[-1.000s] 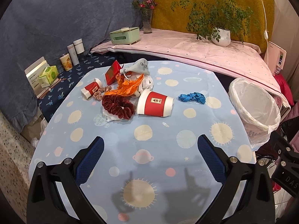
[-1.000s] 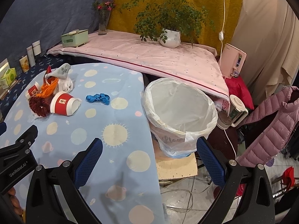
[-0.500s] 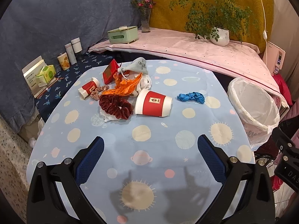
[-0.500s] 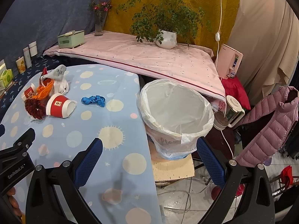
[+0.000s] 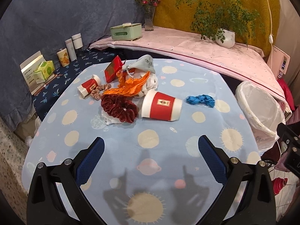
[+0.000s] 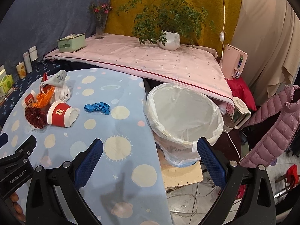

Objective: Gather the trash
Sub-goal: 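Grasp the dark red scrunchie with the left gripper while the right gripper grasps the red paper cup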

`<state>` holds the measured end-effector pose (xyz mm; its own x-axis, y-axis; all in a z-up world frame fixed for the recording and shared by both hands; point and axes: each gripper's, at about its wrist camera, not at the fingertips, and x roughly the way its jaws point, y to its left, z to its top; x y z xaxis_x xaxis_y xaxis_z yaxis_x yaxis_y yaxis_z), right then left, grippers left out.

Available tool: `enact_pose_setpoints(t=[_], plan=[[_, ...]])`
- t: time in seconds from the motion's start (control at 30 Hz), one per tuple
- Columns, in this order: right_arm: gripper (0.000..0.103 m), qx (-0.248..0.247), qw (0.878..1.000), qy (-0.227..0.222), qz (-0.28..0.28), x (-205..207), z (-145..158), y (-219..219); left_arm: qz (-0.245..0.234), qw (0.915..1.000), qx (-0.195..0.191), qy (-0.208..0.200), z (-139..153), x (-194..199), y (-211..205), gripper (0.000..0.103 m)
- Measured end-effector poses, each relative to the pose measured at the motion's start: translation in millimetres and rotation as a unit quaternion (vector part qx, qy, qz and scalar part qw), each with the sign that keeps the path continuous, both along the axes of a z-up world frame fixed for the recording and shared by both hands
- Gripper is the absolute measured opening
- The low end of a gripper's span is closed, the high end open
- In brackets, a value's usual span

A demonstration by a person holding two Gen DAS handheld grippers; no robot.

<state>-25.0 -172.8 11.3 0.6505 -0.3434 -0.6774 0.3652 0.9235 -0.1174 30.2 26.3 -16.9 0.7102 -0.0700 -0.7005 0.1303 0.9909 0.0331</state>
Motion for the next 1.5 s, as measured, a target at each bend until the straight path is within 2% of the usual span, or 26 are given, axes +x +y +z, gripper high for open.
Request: enact_pose_setpoints(t=[0.37,0.57,0.73,0.87,0.97,1.1,1.13,1.23,1.37,1.5], plan=[[0.096,0.03,0.999,0.005,0.014,44.1,-19.5,14.1,0.041,0.9989,-0.008,0.023,-22.0,55.8,58.4,0.096],[0.096,0.035,0.999,0.01,0.034,74.8,-31.8,34.8,0.063,0.996,-0.048,0.041,-30.2,94.5,89.1,0.096],[0.096,0.046,0.997,0.015,0.056,98.1,-40.8,54.7,0.066,0.9943,-0.067,0.051,-37.4,118.8,96.7,0.094],[0.096,0.057,0.996,0.022,0.07,117.8,-49.8,70.4,0.054,0.9928,-0.084,0.067,-45.0,134.3,96.8,0.083],[0.096,0.067,0.994,0.027,0.078,131.1,-57.0,81.6,0.043,0.9918,-0.092,0.078,-50.1,142.4,96.1,0.068],[0.096,0.085,0.992,0.032,0.088,146.8,-65.8,97.5,0.023,0.9897,-0.107,0.092,-55.0,148.6,97.6,0.031],[0.096,0.09,0.991,0.034,0.09,150.7,-68.3,101.9,0.02,0.9892,-0.111,0.094,-55.3,149.3,98.4,0.027],[0.096,0.105,0.989,0.038,0.096,162.3,-75.8,114.2,0.014,0.9891,-0.115,0.09,-53.9,149.3,99.8,0.021],[0.096,0.112,0.988,0.045,0.094,177.7,-85.1,130.3,0.007,0.9888,-0.119,0.089,-53.1,150.3,100.6,0.02],[0.096,0.11,0.989,0.052,0.085,189.9,-93.1,143.2,0.007,0.9906,-0.107,0.084,-53.0,151.9,100.6,0.019]])
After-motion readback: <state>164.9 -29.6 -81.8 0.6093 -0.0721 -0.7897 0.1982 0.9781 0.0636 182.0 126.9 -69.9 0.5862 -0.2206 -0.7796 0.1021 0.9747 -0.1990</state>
